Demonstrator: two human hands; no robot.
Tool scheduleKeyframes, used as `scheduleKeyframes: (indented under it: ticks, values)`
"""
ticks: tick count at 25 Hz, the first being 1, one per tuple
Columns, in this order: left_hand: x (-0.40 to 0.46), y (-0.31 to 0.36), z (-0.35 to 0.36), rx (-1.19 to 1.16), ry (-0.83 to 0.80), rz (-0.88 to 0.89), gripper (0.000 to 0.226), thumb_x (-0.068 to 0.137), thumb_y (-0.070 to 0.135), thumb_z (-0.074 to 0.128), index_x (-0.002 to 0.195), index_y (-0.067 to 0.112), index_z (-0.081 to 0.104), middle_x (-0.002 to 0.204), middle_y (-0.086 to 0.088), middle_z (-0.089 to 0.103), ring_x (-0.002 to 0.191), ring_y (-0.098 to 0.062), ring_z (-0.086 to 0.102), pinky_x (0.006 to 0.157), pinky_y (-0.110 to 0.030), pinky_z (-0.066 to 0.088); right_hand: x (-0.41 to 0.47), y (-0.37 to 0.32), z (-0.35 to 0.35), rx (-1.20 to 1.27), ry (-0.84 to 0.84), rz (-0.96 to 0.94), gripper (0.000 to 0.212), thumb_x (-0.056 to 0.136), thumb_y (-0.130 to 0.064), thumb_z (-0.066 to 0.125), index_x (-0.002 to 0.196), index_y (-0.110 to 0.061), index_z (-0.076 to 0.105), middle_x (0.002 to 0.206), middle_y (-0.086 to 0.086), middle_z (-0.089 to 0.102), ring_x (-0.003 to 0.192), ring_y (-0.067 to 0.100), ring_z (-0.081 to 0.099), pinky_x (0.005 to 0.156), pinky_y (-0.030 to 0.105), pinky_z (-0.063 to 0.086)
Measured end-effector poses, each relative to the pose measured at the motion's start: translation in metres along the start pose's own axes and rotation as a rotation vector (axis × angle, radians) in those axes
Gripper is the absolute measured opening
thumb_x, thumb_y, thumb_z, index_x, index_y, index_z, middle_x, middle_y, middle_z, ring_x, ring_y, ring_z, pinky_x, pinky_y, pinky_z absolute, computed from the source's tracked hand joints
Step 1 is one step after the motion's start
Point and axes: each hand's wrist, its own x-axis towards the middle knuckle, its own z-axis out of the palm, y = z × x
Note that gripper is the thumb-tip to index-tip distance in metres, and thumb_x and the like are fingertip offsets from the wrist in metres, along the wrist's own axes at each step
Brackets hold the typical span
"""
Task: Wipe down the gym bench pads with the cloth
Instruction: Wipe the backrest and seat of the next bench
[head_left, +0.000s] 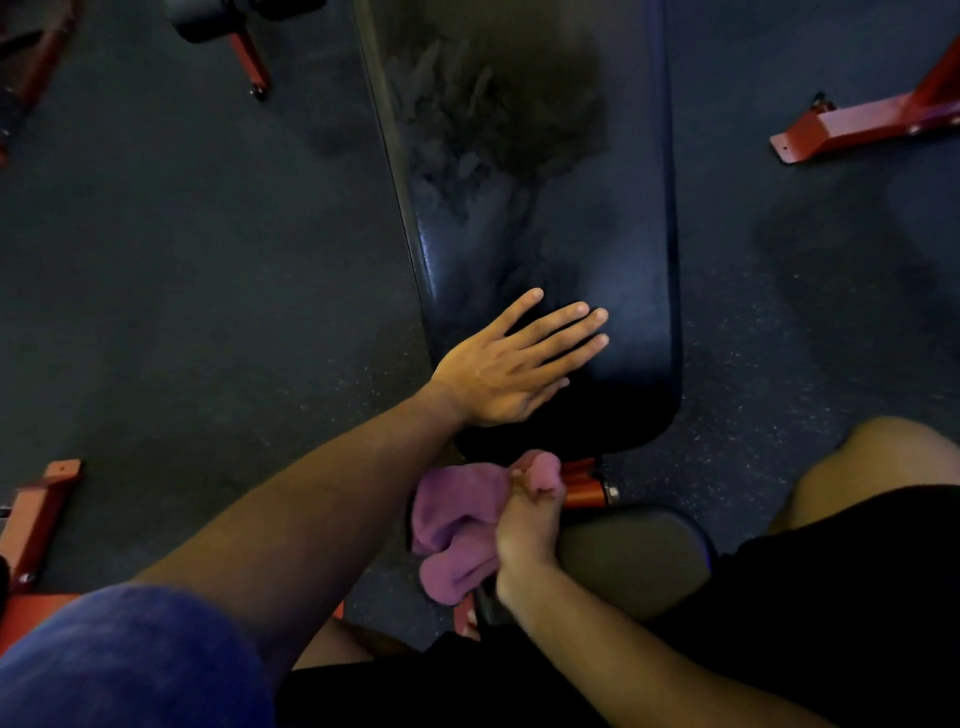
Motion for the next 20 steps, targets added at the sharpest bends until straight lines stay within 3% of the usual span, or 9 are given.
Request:
scheduleKeyframes:
  ticks: [2,4,6,8,10,13,15,17,20]
  values:
    - [0.001,-0.001,0.001,-0.004,0.003,0.004,0.054,0.111,0.032,0.037,0.162,0.014,0.032,0.17,-0.007,0.026,0.159,-0.022,0.021,0.127,-0.055,0.02,0.026,-0.028,-0.031,0.017,0.178,-0.124,0.027,0.095,0.01,0.044,0.086,-0.014,0.052,0.081,0.005,0.05,0.079,0.02,0.049,0.067,0.024,0.046]
    - [0.0,0.0,0.002,0.0,0.007,0.008,0.055,0.111,0.032,0.036,0.163,0.014,0.031,0.171,-0.007,0.025,0.159,-0.022,0.02,0.127,-0.055,0.019,0.049,-0.058,-0.068,0.04,0.375,-0.209,0.026,0.096,0.008,0.043,0.091,-0.015,0.056,0.083,0.002,0.054,0.077,0.013,0.053,0.069,0.025,0.048]
    - [0.0,-0.001,0.002,-0.005,0.024,0.009,0.055,0.111,0.033,0.036,0.163,0.014,0.03,0.171,-0.007,0.024,0.159,-0.023,0.02,0.127,-0.055,0.019,0.062,-0.076,-0.092,0.088,0.452,-0.274,0.023,0.094,0.008,0.043,0.099,-0.01,0.057,0.083,-0.004,0.055,0.07,0.002,0.056,0.068,0.021,0.049]
    - [0.0,-0.002,0.002,-0.007,0.03,0.007,0.056,0.111,0.033,0.037,0.163,0.014,0.031,0.171,-0.007,0.025,0.159,-0.023,0.02,0.127,-0.055,0.02,0.056,-0.076,-0.086,0.057,0.409,-0.315,0.023,0.092,0.011,0.044,0.098,-0.007,0.056,0.081,-0.006,0.052,0.066,-0.003,0.052,0.064,0.016,0.048]
    - [-0.001,-0.001,0.003,-0.005,0.041,0.009,0.056,0.11,0.033,0.038,0.162,0.014,0.032,0.17,-0.007,0.026,0.159,-0.023,0.022,0.126,-0.056,0.022,0.035,-0.053,-0.058,0.004,0.279,-0.26,0.024,0.092,0.012,0.043,0.091,-0.01,0.053,0.079,-0.001,0.049,0.069,0.006,0.05,0.06,0.017,0.046]
    - [0.0,-0.001,0.003,-0.02,0.041,-0.005,0.056,0.11,0.033,0.039,0.162,0.015,0.032,0.17,-0.006,0.026,0.159,-0.022,0.021,0.126,-0.056,0.023,-0.003,-0.011,-0.005,0.072,-0.018,-0.002,0.014,0.097,-0.002,0.047,0.091,-0.014,0.051,0.082,0.008,0.054,0.077,0.021,0.053,0.066,0.032,0.049]
    - [-0.001,-0.001,0.003,-0.013,0.021,-0.001,0.056,0.109,0.033,0.04,0.163,0.016,0.032,0.171,-0.006,0.026,0.159,-0.021,0.021,0.126,-0.055,0.022,-0.014,-0.002,0.011,0.103,-0.107,0.189,0.009,0.1,-0.011,0.049,0.095,-0.014,0.056,0.085,0.011,0.061,0.08,0.025,0.06,0.072,0.038,0.053]
    - [0.002,0.0,0.001,-0.027,0.018,-0.003,0.058,0.108,0.034,0.041,0.163,0.017,0.032,0.171,-0.005,0.025,0.159,-0.021,0.02,0.127,-0.053,0.02,-0.006,-0.01,-0.001,0.127,-0.062,0.2,0.015,0.104,-0.007,0.049,0.094,-0.016,0.057,0.086,0.011,0.062,0.081,0.024,0.059,0.073,0.037,0.053]
    - [-0.002,-0.001,0.002,-0.051,0.01,-0.003,0.06,0.106,0.035,0.042,0.163,0.018,0.031,0.171,-0.004,0.024,0.159,-0.02,0.019,0.128,-0.052,0.018,0.024,-0.046,-0.046,0.045,0.175,0.007,0.025,0.102,0.002,0.045,0.09,-0.017,0.056,0.084,0.006,0.057,0.08,0.021,0.055,0.066,0.026,0.05]
